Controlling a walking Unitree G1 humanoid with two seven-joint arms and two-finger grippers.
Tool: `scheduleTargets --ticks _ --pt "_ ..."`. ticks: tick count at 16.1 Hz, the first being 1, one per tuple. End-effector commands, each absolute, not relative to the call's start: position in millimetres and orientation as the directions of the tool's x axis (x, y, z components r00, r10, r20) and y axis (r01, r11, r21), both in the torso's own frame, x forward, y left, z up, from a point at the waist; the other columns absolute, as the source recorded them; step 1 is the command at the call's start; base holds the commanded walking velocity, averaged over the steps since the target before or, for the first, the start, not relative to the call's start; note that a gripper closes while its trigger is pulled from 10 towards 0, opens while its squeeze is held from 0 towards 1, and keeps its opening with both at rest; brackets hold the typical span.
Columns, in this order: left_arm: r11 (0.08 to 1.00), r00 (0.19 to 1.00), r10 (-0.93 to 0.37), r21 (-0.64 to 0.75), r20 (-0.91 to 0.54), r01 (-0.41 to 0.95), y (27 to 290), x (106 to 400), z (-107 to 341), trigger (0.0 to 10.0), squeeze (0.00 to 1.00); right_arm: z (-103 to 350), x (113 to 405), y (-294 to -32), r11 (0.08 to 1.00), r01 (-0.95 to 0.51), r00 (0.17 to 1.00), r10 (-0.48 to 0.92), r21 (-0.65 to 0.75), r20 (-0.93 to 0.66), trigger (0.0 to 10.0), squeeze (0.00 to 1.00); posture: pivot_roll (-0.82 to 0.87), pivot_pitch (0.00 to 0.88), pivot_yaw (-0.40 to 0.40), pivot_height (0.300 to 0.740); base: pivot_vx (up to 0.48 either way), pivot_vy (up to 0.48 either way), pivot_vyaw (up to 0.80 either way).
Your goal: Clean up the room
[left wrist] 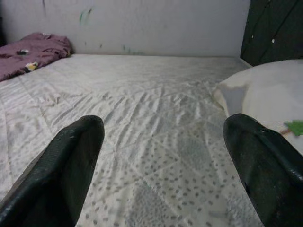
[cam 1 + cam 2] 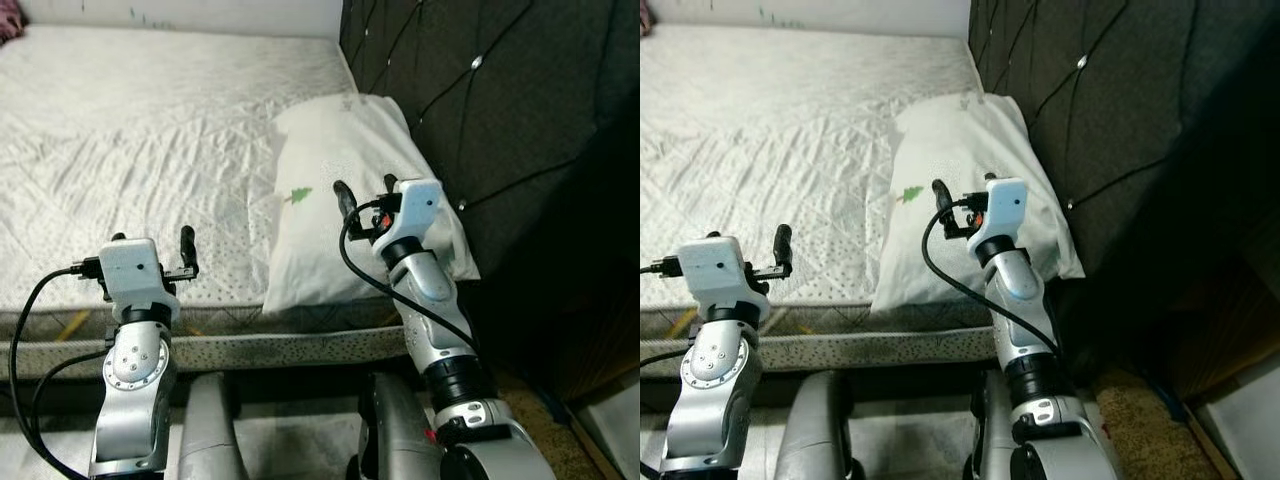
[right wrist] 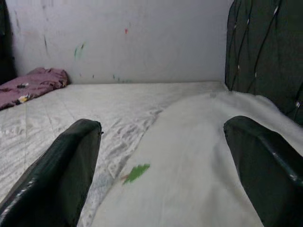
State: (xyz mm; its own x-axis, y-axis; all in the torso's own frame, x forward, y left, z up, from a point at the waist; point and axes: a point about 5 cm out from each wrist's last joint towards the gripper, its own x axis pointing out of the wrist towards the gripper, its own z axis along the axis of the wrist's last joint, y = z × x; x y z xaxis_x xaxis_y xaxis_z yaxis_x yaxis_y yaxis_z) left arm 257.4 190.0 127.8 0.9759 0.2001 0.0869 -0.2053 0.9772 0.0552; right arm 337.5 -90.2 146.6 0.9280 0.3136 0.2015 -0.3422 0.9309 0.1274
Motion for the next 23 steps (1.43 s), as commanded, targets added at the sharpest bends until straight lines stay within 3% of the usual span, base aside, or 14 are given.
scheduleTargets --ticks 1,10,17,23 --pt "0.981 0.978 0.184 0.047 0.096 -0.189 184.9 261.1 129.8 10.0 0.00 155.1 338.0 -91.0 0.929 -0.350 0.922 0.321 0.118 0.215 10.0 0.00 0.04 0.000 -0.042 0.635 0.000 0.000 0.00" --pt "0.980 0.978 0.186 0.049 0.091 -0.191 184.2 262.9 128.3 10.0 0.00 157.2 335.9 -95.4 0.939 -0.327 0.933 0.302 0.109 0.195 10.0 0.00 0.08 0.003 -0.041 0.740 0.000 0.000 0.00" --pt "0.978 0.976 0.200 0.040 0.081 -0.204 179.3 264.7 126.1 10.0 0.00 152.9 339.9 -98.8 0.944 -0.317 0.940 0.300 0.091 0.162 10.0 0.00 0.06 0.000 -0.076 0.740 0.000 0.000 0.00" --pt "0.974 0.974 0.223 0.028 0.042 -0.224 178.7 261.7 121.2 10.0 0.00 135.2 328.8 -119.7 0.973 -0.215 0.974 0.207 0.080 0.093 10.0 0.00 0.02 0.006 -0.085 0.740 0.000 0.000 0.00"
